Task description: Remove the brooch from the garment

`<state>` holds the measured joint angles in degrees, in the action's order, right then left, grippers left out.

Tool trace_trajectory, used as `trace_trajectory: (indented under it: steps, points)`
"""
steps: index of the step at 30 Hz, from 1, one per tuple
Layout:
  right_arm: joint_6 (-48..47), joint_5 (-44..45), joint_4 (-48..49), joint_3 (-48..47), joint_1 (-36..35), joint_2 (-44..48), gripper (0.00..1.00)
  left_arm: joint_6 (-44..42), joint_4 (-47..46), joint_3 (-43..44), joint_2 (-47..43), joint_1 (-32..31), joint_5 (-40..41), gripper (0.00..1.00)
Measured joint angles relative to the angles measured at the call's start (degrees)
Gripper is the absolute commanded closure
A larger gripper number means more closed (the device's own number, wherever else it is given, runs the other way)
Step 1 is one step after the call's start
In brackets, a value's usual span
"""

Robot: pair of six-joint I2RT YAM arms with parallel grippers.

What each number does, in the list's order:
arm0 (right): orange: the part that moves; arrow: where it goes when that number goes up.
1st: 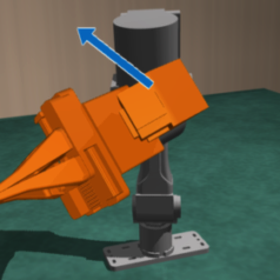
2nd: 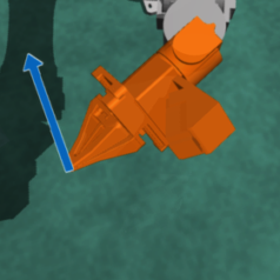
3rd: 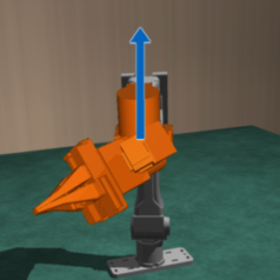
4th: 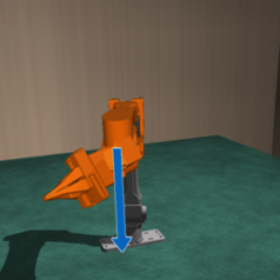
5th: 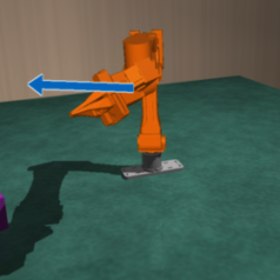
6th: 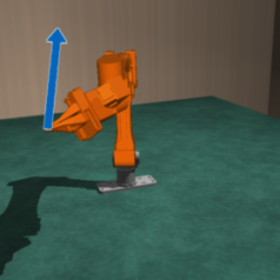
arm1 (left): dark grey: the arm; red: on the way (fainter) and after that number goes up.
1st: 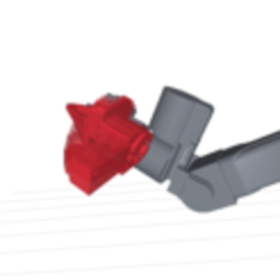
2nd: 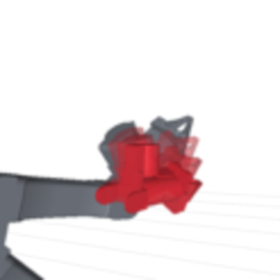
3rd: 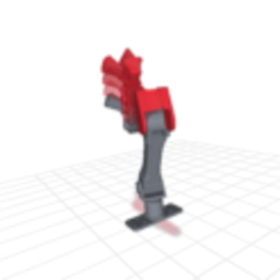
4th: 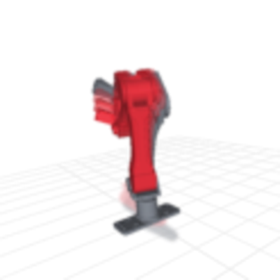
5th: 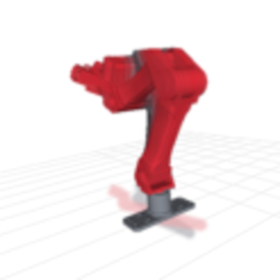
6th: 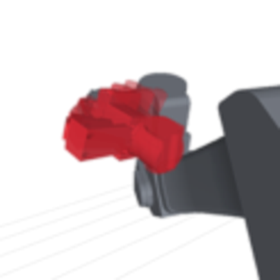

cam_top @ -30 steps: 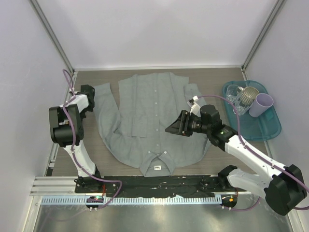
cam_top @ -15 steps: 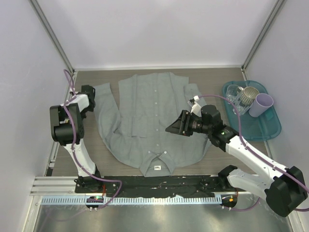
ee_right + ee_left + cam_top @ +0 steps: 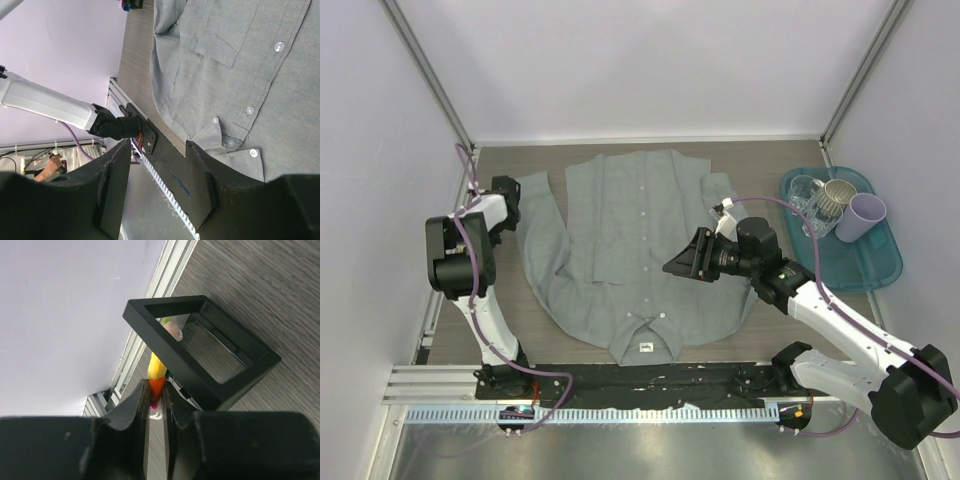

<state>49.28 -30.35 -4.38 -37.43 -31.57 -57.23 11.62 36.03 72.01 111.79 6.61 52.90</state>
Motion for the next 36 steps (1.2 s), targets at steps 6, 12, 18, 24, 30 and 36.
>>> trace_trajectory:
  steps: [6,12,18,24,30,36]
  points:
    - [0.5,0.0,0.07,0.04,0.0,0.02,0.47,0.17,0.24,0.0,0.0,-1.42,-0.02,0.69]
    - [0.81,-0.02,0.5,0.39,0.0,0.46,0.47,0.33,0.61,0.0,0.0,-2.49,0.0,0.56]
    - [1.03,-0.02,0.5,0.48,0.0,0.5,0.48,0.46,1.2,0.0,-0.22,-3.56,-0.87,0.48]
    - [1.25,0.0,0.52,0.5,0.0,0.5,0.48,1.31,2.38,0.0,-2.34,-5.33,-3.17,0.46]
    - [1.42,0.22,0.42,0.5,0.0,0.52,0.48,6.25,5.53,-0.33,-8.02,-6.4,-13.42,0.44]
    - [-3.87,6.47,-8.5,-1.95,0.0,1.22,0.47,15.69,4.68,-6.05,-24.65,-11.17,-34.51,0.33]
